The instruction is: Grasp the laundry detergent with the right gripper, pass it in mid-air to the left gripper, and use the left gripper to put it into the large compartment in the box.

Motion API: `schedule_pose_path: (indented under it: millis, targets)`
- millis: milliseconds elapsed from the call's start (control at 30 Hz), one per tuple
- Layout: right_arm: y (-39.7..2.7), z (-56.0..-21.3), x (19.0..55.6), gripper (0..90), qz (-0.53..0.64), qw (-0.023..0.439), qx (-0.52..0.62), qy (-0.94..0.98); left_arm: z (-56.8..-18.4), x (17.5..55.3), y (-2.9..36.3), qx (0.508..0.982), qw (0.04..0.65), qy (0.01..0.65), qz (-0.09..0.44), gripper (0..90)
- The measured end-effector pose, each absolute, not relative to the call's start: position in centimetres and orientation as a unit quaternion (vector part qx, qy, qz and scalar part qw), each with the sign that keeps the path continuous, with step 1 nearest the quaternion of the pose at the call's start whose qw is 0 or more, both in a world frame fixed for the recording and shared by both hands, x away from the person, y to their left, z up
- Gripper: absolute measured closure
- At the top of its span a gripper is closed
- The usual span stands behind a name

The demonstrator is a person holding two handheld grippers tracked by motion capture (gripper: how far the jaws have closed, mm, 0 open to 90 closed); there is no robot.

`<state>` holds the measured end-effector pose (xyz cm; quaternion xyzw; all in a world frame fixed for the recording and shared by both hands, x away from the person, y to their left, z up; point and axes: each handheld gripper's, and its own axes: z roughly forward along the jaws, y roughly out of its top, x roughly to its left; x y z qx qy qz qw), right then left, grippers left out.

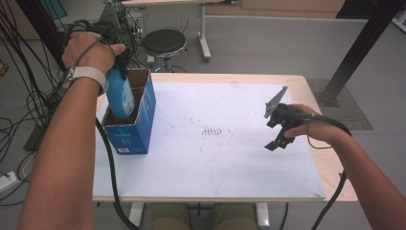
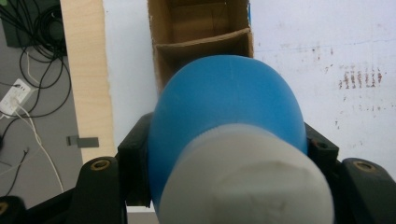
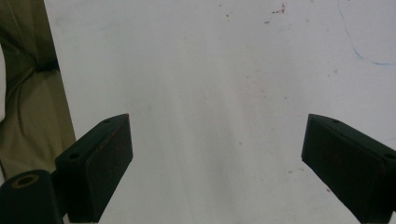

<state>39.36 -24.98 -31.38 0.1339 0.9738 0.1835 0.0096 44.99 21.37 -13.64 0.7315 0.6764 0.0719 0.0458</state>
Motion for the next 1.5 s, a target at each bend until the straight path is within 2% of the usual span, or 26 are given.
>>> schedule_pose_path:
  millis: [1500]
  targets:
    - [-25.2,-31.9,39.3,9.0,0.179,0.007,0.14,0.974,-19.1,45.4,21.8,0.735,0.041,0.673,0.074,37.2]
